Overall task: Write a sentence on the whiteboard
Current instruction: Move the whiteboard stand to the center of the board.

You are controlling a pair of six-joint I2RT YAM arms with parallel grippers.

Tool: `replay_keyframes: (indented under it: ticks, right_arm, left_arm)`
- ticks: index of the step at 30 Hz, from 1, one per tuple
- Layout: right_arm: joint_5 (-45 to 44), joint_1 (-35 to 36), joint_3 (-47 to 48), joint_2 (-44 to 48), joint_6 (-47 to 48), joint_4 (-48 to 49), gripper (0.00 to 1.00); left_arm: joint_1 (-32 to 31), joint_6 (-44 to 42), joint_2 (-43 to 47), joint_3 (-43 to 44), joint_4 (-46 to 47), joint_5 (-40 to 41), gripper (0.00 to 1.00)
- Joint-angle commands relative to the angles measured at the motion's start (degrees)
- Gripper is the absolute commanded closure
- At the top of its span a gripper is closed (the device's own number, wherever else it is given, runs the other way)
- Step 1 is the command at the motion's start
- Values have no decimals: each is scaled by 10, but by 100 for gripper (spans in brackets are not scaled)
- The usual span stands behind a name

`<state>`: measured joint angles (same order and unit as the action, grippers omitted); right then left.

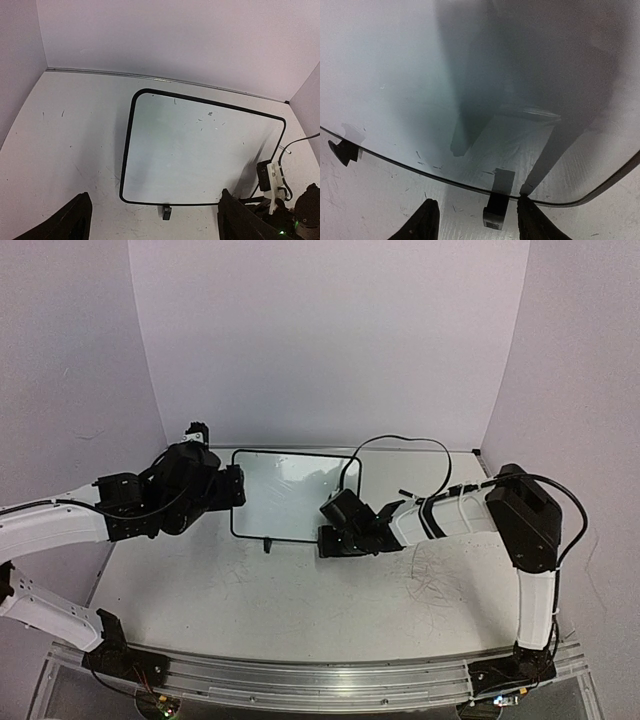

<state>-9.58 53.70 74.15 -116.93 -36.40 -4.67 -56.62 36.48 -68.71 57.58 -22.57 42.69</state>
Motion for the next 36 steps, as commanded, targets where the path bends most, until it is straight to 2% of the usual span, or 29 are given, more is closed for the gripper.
replay_keyframes:
  ticks: [1,5,14,18,24,27,29,31,36]
  right_arm:
    - [-24,4,27,-18,-15,-6,56]
    - [-57,7,25,-15,-12,-17,64]
    - [-108,7,-6,19,37,-31,99]
    - [-109,-6,-63,55,87,-9,100]
    - [-72,-52,-194,153,139,52,100]
    - [-35,-65,-239,181,182,84,100]
    - [-30,-68,-251,188,195,94,94]
    - [-22,-72,-257,194,204,98,81]
    - [-31,-72,-260,259,178,67,55]
  left_arm:
    - [-1,-45,5,13,2,34,12]
    - [-1,-53,17,9,2,55,11]
    - [1,-36,34,-3,3,77,8]
    - [14,13,61,-29,21,39,3]
    - [88,51,79,-61,51,-106,2]
    - [105,50,74,-90,107,-187,2]
    - [111,49,58,-109,148,-257,3]
    - [114,54,34,-117,180,-307,5]
    - [120,73,-31,-115,198,-345,8]
